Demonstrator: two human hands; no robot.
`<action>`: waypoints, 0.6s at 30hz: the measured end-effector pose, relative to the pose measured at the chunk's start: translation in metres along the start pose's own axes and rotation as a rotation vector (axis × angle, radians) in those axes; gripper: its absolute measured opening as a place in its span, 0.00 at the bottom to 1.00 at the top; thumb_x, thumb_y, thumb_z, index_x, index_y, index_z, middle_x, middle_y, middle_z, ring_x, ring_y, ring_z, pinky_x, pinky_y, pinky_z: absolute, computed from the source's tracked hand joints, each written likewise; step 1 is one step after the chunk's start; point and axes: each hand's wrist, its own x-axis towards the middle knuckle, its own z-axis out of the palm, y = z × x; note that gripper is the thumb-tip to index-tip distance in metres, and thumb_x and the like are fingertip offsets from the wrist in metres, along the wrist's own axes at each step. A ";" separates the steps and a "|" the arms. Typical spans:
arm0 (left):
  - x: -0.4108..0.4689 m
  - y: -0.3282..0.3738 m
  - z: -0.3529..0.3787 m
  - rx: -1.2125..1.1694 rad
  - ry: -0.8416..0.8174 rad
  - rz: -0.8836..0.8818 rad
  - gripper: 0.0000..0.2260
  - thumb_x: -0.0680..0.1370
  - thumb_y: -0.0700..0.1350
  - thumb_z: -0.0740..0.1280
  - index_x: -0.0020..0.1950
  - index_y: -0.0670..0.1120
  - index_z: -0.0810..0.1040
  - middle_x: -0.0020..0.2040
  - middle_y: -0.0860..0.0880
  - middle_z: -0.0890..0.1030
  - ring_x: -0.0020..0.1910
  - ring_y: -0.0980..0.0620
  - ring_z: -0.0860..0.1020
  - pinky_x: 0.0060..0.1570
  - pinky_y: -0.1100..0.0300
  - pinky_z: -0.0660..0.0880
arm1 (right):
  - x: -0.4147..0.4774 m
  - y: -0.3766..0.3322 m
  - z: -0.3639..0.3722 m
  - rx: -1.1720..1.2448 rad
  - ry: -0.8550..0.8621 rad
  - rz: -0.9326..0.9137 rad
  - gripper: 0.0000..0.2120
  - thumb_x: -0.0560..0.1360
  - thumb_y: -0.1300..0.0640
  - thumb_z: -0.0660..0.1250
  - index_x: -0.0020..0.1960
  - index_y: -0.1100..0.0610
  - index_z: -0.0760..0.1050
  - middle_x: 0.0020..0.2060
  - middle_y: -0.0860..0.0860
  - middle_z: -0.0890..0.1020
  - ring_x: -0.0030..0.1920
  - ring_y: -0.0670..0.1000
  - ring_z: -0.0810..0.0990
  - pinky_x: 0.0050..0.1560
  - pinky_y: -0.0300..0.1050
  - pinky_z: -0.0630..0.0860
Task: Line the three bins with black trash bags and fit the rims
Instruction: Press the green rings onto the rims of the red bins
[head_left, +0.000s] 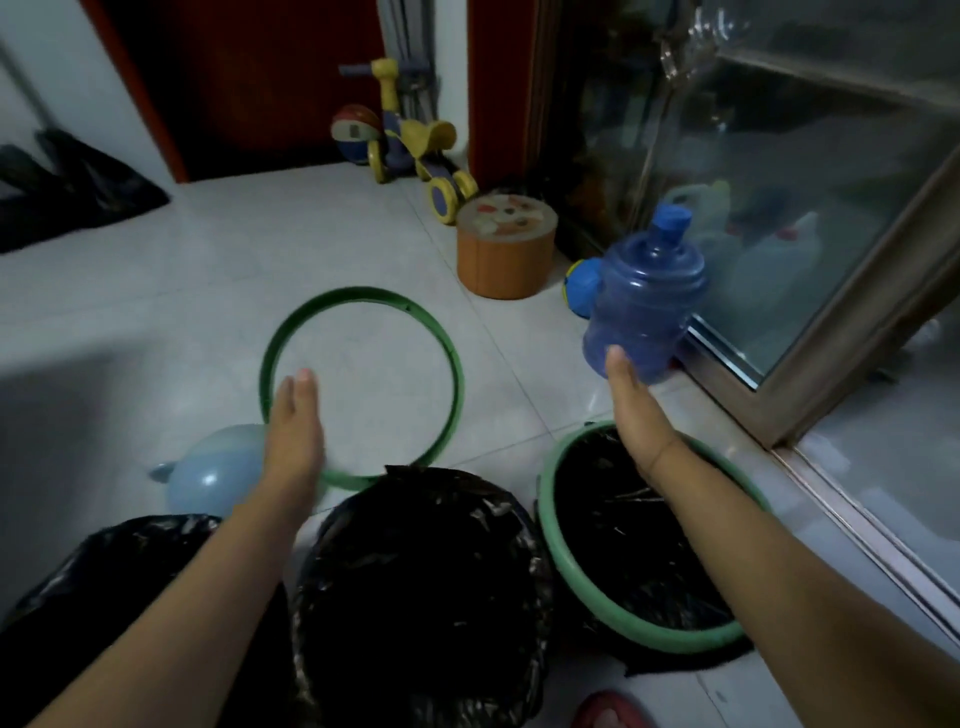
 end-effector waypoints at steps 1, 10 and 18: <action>0.014 -0.008 -0.017 -0.046 0.039 -0.077 0.27 0.81 0.59 0.51 0.76 0.43 0.61 0.75 0.45 0.63 0.73 0.48 0.62 0.68 0.63 0.53 | 0.005 -0.008 0.025 0.110 -0.102 0.080 0.27 0.79 0.39 0.48 0.70 0.53 0.66 0.65 0.47 0.70 0.69 0.47 0.65 0.70 0.40 0.58; 0.041 -0.022 -0.047 -0.464 -0.201 -0.535 0.35 0.78 0.67 0.44 0.72 0.42 0.66 0.72 0.43 0.69 0.65 0.44 0.71 0.62 0.52 0.68 | 0.054 -0.039 0.149 0.216 -0.402 0.417 0.41 0.75 0.31 0.38 0.77 0.59 0.48 0.77 0.52 0.54 0.77 0.51 0.52 0.75 0.52 0.45; 0.019 -0.010 -0.066 -0.505 -0.345 -0.390 0.35 0.78 0.66 0.40 0.74 0.45 0.64 0.72 0.46 0.69 0.71 0.49 0.66 0.71 0.52 0.58 | 0.052 -0.043 0.130 0.261 -0.385 0.368 0.40 0.74 0.30 0.37 0.76 0.54 0.55 0.76 0.50 0.59 0.76 0.52 0.55 0.73 0.59 0.42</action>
